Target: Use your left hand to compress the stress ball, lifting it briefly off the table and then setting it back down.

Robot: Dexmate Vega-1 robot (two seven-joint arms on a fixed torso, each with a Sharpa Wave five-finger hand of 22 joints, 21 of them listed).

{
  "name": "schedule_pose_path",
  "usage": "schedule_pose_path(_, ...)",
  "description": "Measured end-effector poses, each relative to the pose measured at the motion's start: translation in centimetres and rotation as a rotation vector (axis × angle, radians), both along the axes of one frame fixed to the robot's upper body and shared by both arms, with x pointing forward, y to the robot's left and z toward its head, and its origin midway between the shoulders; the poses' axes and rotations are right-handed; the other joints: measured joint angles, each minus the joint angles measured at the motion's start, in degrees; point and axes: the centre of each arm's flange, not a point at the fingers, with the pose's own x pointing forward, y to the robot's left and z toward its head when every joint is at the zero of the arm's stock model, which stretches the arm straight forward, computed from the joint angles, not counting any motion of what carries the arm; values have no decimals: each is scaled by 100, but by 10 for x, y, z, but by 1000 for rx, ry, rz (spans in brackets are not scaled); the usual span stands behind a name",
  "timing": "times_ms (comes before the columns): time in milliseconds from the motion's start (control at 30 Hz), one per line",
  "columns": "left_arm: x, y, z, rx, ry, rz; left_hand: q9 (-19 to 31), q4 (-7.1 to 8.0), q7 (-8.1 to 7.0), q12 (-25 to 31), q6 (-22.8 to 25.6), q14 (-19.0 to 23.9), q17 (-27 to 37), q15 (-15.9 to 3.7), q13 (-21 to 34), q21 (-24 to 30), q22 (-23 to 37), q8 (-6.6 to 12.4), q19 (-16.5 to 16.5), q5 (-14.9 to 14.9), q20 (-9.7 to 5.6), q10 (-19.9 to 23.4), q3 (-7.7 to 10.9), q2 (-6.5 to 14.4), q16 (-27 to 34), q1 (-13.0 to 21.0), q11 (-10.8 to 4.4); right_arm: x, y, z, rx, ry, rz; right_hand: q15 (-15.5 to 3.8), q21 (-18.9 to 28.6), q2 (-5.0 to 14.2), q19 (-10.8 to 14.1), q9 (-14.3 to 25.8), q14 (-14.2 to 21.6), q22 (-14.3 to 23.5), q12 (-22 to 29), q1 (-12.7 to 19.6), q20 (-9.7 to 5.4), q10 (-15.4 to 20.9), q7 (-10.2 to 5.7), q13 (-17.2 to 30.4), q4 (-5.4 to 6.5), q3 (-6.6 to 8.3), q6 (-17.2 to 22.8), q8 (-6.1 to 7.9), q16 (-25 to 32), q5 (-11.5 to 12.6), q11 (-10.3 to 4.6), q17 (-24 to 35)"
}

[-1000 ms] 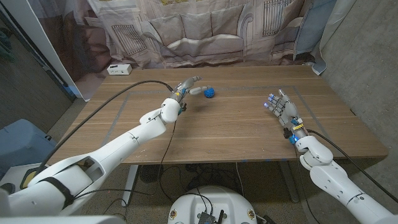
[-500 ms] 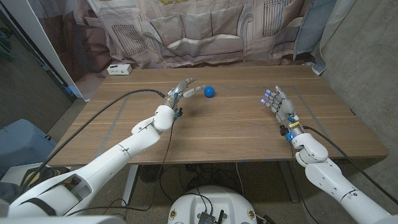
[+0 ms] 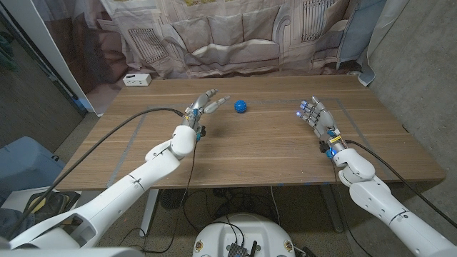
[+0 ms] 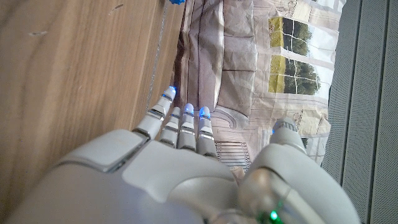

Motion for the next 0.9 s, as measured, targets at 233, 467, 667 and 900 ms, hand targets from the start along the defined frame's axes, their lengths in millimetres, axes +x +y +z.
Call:
schedule_pose_path(233, -1, 8, -5, -53, 4, -99, 0, 40, 3, 40, 4, 90, -28, 13, -52, 0, -15, 5, 88, 0, -30, 98, -41, -53, 40, -98, 46, 1, 3, 3, -9, -2, 4, 0, 0, 0, 0, 0, 0, 0, 0, 0, 0, 0, 0, 0, 0, 0, 0, 0, 0, 0, 0, 0)
schedule_pose_path(467, -2, 19, -11, -113, 18, -209, -26, 56, 31, 61, 98, 142, -28, 21, -84, 0, -15, 45, 160, 0, -14, 142, -57, -45, 61, -166, 81, 3, 6, 4, -18, -2, 3, 0, 0, 0, 0, 0, 0, 0, 0, 0, 0, 0, 0, 0, 0, 0, 0, 0, 0, 0, 0, 0)
schedule_pose_path(667, -5, 28, -17, -153, 28, -276, -27, 71, 31, 61, 97, 170, -27, 50, -105, 0, -15, 45, 181, 0, 6, 142, -71, -45, 61, -166, 81, 3, 7, 3, -24, -2, 1, 0, 0, 25, 1, 1, 0, 0, 0, -25, 1, -1, 0, 0, 0, 0, 0, 0, 0, 0, 0, 0)
schedule_pose_path(900, -12, 35, -25, -189, 38, -330, -26, 94, 62, 61, 128, 170, -27, 50, -132, 0, -14, 44, 180, 0, 7, 142, -94, -67, 61, -219, 80, 2, 11, 2, -30, -8, 6, 0, 0, 23, 1, 1, 0, 0, 0, -23, 1, -1, 0, 0, 24, -24, 0, 0, 0, 0, 0, 0)
